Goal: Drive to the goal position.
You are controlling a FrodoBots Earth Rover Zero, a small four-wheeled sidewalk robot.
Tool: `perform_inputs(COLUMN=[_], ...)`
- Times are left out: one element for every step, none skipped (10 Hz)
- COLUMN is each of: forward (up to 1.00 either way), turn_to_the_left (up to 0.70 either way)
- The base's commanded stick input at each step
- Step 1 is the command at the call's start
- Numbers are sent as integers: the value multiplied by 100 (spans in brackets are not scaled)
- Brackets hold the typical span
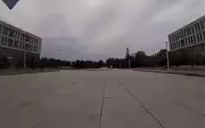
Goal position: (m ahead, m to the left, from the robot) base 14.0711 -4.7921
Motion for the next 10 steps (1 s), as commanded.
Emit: perform_inputs(forward=[70, 70, 70, 70, 70, 70, 70, 70, 70, 70], turn_to_the_left=[0, 0, 0, 0, 0, 0, 0, -33, -33, -15])
